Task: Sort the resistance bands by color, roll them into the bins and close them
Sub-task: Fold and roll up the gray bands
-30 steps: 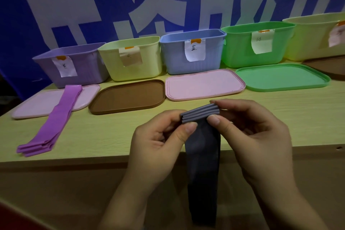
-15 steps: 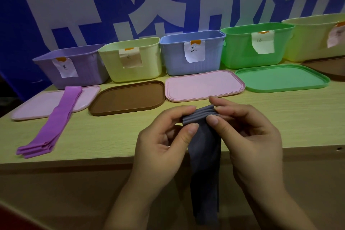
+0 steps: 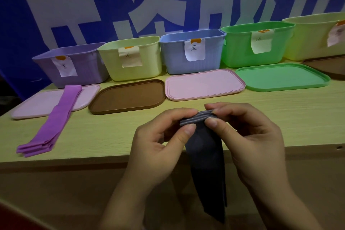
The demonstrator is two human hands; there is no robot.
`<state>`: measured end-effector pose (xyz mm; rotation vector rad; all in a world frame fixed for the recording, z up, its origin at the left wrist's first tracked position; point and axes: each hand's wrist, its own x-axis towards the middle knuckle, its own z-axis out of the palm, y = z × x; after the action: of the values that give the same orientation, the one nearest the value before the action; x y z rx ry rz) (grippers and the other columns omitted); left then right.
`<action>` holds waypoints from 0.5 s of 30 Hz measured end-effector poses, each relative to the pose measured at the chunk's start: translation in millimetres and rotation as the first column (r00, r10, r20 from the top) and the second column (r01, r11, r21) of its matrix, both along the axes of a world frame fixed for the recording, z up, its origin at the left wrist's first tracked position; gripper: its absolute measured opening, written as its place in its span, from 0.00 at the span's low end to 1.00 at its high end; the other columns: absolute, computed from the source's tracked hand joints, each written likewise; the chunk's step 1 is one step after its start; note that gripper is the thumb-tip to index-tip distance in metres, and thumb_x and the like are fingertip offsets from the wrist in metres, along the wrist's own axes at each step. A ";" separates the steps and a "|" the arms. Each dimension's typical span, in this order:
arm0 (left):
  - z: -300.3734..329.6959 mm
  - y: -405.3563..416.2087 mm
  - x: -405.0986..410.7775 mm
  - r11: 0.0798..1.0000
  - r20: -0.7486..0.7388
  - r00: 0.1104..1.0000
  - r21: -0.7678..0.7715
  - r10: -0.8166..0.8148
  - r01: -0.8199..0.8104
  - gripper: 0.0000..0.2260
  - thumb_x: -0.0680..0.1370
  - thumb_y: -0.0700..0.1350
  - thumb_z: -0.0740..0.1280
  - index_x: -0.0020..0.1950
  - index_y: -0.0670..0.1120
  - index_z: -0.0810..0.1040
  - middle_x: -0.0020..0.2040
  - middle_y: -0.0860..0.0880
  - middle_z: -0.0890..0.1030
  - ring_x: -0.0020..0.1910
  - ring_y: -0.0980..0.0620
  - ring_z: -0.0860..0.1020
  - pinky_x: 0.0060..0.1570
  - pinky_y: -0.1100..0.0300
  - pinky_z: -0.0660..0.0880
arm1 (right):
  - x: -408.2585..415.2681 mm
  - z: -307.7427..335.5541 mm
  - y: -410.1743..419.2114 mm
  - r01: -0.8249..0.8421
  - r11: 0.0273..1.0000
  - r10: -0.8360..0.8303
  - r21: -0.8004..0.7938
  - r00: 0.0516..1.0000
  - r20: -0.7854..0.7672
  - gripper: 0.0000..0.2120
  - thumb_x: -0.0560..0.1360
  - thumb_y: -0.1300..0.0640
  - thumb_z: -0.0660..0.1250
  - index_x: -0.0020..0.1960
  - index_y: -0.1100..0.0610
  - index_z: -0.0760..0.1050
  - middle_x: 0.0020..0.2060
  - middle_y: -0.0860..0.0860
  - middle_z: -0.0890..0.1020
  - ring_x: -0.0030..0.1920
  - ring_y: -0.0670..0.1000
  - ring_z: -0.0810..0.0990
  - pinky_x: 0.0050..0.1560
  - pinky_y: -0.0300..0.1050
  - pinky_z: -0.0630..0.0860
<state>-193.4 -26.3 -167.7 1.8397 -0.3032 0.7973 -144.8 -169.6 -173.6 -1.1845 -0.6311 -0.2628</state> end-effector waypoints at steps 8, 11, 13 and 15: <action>6.0 7.0 -3.6 0.997 -0.118 0.992 -0.067 -0.043 0.036 0.20 0.72 0.40 0.71 0.57 0.61 0.74 0.43 0.53 0.85 0.45 0.55 0.83 0.42 0.66 0.77 | 16.4 15.9 -13.9 -0.183 0.889 0.201 -0.419 0.980 -0.002 0.21 0.65 0.61 0.70 0.55 0.47 0.73 0.41 0.44 0.80 0.43 0.42 0.79 0.41 0.36 0.76; 9.4 9.4 -4.7 0.998 -0.172 0.984 -0.056 -0.035 0.026 0.20 0.72 0.37 0.71 0.57 0.58 0.71 0.42 0.54 0.85 0.44 0.56 0.83 0.41 0.67 0.76 | 18.2 24.7 -14.5 -0.039 0.781 0.164 -0.624 0.976 0.143 0.13 0.67 0.57 0.69 0.50 0.44 0.78 0.43 0.44 0.80 0.45 0.44 0.79 0.43 0.35 0.77; 11.0 8.6 -8.5 0.997 -0.208 0.978 -0.075 -0.034 0.018 0.18 0.71 0.36 0.71 0.54 0.56 0.73 0.42 0.56 0.85 0.45 0.57 0.83 0.40 0.67 0.77 | 16.5 27.9 -13.0 -0.033 0.768 0.174 -0.640 0.972 0.160 0.11 0.67 0.57 0.68 0.47 0.44 0.79 0.43 0.46 0.80 0.45 0.45 0.79 0.43 0.36 0.76; 11.8 9.9 -12.2 0.995 -0.238 0.969 -0.097 -0.061 0.038 0.13 0.69 0.40 0.71 0.50 0.53 0.76 0.42 0.57 0.85 0.45 0.58 0.83 0.39 0.67 0.77 | 14.5 29.7 -12.9 -0.042 0.765 0.196 -0.642 0.966 0.170 0.10 0.67 0.57 0.68 0.45 0.44 0.80 0.41 0.46 0.80 0.44 0.47 0.79 0.44 0.39 0.76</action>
<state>-205.7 -16.4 -155.9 1.8127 -0.1529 0.5369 -130.3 -182.5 -143.9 -1.7758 -1.0491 -0.0677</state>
